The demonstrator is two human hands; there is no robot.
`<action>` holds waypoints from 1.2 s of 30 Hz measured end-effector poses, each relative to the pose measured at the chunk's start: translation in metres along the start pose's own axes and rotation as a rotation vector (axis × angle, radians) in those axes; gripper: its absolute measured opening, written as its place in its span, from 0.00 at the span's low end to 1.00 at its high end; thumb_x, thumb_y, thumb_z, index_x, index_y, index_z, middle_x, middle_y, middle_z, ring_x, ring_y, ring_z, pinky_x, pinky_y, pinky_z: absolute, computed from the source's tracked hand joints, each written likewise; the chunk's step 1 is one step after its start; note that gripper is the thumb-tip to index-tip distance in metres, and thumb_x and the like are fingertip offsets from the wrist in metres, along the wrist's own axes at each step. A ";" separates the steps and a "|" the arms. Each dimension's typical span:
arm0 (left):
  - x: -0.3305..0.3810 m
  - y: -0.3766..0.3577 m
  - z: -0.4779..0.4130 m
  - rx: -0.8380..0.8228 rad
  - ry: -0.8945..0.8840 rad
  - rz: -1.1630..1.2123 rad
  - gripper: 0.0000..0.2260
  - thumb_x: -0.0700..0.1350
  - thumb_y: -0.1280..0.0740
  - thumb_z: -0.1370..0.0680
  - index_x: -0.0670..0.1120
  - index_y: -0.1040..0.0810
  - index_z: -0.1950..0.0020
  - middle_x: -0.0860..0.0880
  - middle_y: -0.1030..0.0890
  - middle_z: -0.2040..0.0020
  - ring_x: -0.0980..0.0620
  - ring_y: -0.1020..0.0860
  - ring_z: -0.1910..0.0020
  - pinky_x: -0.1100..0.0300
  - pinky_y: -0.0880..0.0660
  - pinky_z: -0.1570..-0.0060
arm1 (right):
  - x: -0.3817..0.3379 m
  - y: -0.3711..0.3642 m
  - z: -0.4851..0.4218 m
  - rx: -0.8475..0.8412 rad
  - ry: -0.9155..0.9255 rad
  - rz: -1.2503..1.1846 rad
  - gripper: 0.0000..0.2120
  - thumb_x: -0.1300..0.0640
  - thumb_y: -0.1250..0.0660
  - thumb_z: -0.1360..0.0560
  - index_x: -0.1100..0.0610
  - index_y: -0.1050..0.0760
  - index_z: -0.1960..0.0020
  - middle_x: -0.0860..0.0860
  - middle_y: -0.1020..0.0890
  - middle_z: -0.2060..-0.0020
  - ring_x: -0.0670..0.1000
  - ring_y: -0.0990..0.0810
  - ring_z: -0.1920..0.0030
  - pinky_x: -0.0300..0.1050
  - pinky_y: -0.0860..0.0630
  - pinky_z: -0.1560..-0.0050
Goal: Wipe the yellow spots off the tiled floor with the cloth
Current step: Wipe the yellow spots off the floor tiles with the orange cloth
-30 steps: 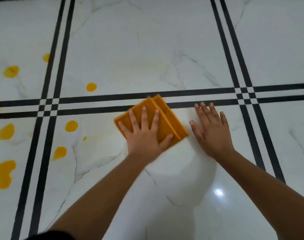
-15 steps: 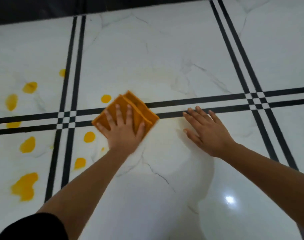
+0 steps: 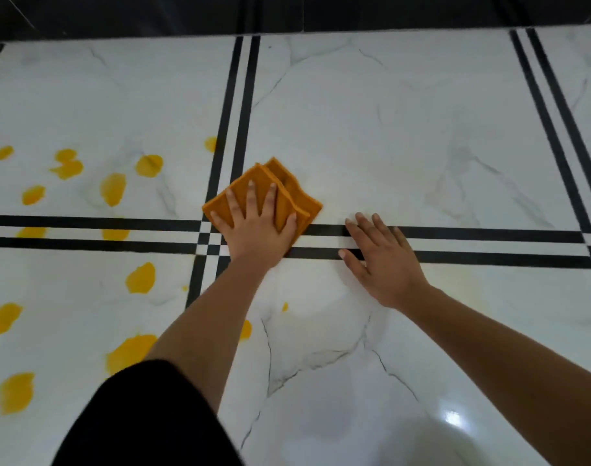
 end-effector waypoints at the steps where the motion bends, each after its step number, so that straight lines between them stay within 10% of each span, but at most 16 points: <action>1: -0.001 -0.001 0.008 0.018 -0.034 -0.004 0.33 0.69 0.60 0.27 0.58 0.59 0.25 0.48 0.56 0.22 0.37 0.60 0.26 0.30 0.61 0.34 | -0.007 0.000 -0.002 0.010 0.014 0.006 0.35 0.35 0.65 0.26 0.50 0.55 0.24 0.48 0.51 0.23 0.51 0.57 0.24 0.50 0.57 0.26; 14: -0.046 -0.018 0.140 0.029 -0.495 -0.123 0.35 0.72 0.55 0.28 0.58 0.51 0.24 0.44 0.44 0.24 0.34 0.53 0.27 0.27 0.52 0.37 | -0.051 -0.015 0.017 0.000 0.089 0.046 0.40 0.32 0.74 0.31 0.48 0.56 0.24 0.48 0.51 0.23 0.48 0.58 0.25 0.44 0.63 0.30; 18: -0.071 -0.006 0.115 0.047 -0.085 -0.031 0.36 0.72 0.55 0.29 0.57 0.51 0.24 0.45 0.49 0.23 0.34 0.54 0.26 0.30 0.63 0.35 | -0.077 -0.027 0.021 0.022 0.136 -0.027 0.36 0.36 0.65 0.27 0.50 0.51 0.24 0.49 0.48 0.24 0.49 0.55 0.24 0.45 0.60 0.29; 23: -0.056 -0.019 0.156 0.002 -0.353 -0.099 0.36 0.73 0.57 0.29 0.58 0.54 0.24 0.45 0.49 0.23 0.36 0.58 0.26 0.30 0.61 0.35 | -0.090 -0.024 0.020 0.071 0.151 -0.030 0.35 0.37 0.64 0.26 0.51 0.48 0.24 0.50 0.45 0.24 0.51 0.52 0.24 0.48 0.57 0.28; 27: -0.089 -0.009 0.130 0.051 -0.041 -0.017 0.37 0.72 0.52 0.29 0.57 0.51 0.24 0.46 0.48 0.23 0.36 0.54 0.26 0.33 0.62 0.34 | -0.078 -0.024 0.020 0.059 0.141 0.013 0.36 0.37 0.65 0.27 0.52 0.49 0.24 0.51 0.45 0.24 0.52 0.52 0.24 0.48 0.57 0.28; 30: -0.067 -0.021 0.181 0.026 -0.192 0.022 0.36 0.72 0.52 0.29 0.57 0.49 0.24 0.46 0.46 0.23 0.37 0.53 0.26 0.31 0.57 0.34 | -0.075 -0.018 0.022 0.076 0.120 -0.001 0.36 0.37 0.64 0.27 0.54 0.47 0.24 0.52 0.43 0.25 0.53 0.49 0.24 0.49 0.54 0.27; 36: -0.074 -0.018 0.193 0.063 -0.199 0.153 0.37 0.69 0.49 0.27 0.48 0.44 0.25 0.47 0.43 0.24 0.44 0.49 0.25 0.39 0.54 0.30 | -0.127 -0.028 0.045 0.014 -0.057 -0.305 0.31 0.38 0.41 0.26 0.56 0.37 0.29 0.56 0.28 0.38 0.55 0.31 0.38 0.50 0.34 0.39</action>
Point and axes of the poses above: each hand's wrist, its own z-axis away from the middle knuckle, its own y-axis out of the back of the hand, x = y × z, the point moved 7 cm from there along -z, towards the middle knuckle
